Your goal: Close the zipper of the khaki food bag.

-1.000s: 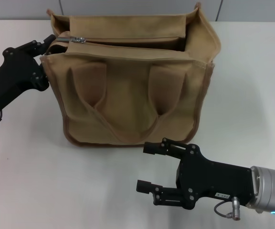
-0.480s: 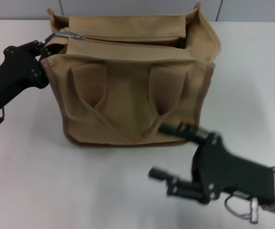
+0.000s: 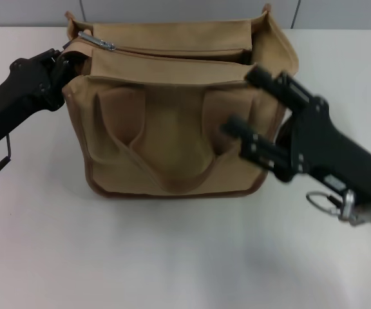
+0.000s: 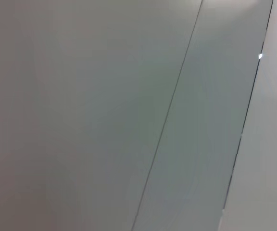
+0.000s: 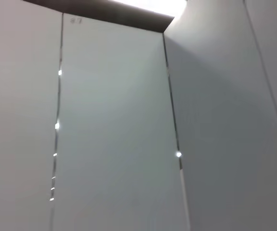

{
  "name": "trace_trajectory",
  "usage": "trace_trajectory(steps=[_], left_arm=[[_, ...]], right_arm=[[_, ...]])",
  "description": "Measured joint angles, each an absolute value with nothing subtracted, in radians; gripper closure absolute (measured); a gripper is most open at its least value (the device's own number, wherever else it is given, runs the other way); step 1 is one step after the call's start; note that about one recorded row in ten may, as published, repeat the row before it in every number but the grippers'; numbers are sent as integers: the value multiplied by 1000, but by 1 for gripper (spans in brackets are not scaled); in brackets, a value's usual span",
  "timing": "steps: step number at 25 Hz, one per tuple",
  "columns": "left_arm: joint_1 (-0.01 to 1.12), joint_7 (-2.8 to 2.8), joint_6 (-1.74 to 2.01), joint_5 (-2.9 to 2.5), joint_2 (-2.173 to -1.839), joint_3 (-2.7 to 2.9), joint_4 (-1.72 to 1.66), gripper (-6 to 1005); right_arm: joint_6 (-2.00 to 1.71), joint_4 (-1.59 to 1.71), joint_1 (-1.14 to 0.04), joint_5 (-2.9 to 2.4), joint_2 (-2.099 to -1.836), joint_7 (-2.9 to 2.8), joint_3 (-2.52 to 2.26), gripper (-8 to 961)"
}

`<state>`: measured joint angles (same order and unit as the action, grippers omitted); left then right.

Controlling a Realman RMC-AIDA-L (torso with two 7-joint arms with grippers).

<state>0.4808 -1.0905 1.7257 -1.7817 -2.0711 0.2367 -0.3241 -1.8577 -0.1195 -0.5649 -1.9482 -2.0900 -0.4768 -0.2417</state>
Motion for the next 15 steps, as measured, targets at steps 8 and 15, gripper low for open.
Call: trace_trajectory(steps=[8,15], left_arm=[[506,-1130,1747,-1786,-2074,250,-332,970],[525,-1159,1787,-1785,-2074,272,-329,970]], right_arm=[[-1722,-69,-718,-1948,-2090,-435,-163,168],[-1614,-157,-751,-1948,-2092,-157,-63,168]])
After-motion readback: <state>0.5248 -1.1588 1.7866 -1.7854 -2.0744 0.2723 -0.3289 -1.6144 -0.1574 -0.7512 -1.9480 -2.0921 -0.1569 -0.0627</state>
